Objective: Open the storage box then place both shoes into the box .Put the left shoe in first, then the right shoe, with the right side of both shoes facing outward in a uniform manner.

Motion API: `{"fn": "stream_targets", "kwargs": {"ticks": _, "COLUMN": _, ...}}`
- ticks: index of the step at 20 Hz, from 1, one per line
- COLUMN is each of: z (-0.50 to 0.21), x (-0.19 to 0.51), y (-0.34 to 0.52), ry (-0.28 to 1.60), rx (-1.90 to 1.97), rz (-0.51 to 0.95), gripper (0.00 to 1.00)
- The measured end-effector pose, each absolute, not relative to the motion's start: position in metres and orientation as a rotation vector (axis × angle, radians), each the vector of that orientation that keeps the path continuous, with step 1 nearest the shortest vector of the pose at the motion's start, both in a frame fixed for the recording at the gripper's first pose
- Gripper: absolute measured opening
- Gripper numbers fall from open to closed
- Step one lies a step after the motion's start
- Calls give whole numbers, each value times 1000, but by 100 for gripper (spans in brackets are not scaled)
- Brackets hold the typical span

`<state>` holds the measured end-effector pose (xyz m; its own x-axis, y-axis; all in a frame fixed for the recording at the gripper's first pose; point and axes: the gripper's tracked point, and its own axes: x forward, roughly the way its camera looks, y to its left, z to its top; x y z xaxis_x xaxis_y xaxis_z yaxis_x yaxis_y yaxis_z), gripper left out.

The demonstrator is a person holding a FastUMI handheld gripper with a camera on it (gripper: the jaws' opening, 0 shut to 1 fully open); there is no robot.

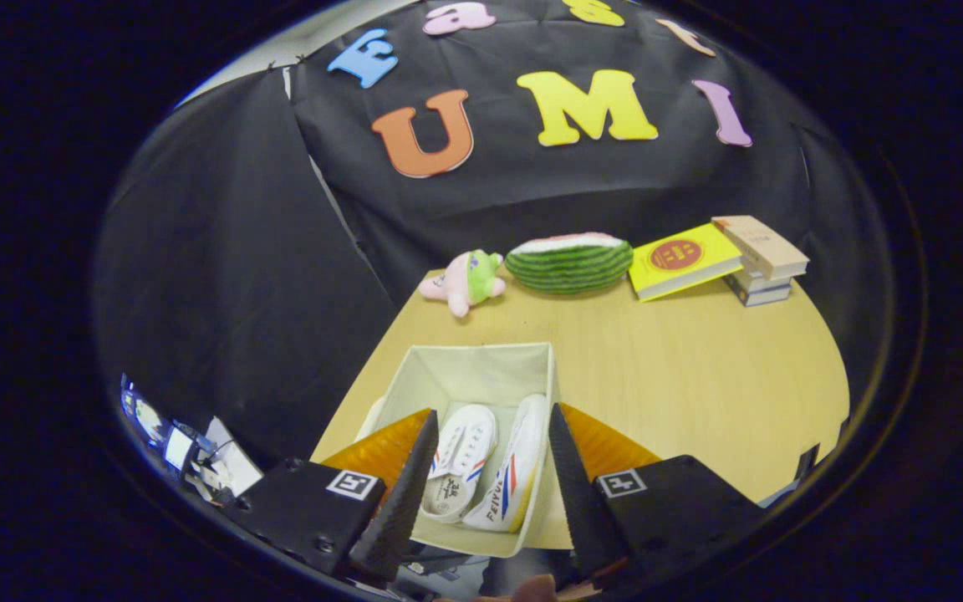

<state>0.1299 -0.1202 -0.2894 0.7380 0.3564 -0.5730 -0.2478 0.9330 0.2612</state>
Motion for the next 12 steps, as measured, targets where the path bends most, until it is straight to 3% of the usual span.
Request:
{"fn": "stream_targets", "kwargs": {"ticks": 5, "z": -251, "x": 135, "y": -176, "ry": 398, "rx": 127, "rz": 245, "gripper": 96}}
{"fn": "stream_targets", "kwargs": {"ticks": 9, "z": -215, "x": 126, "y": -224, "ry": 177, "rx": 67, "rz": 148, "gripper": 100}}
{"fn": "stream_targets", "kwargs": {"ticks": 12, "z": -216, "x": 112, "y": -247, "ry": 139, "rx": 48, "rz": 123, "gripper": 100}}
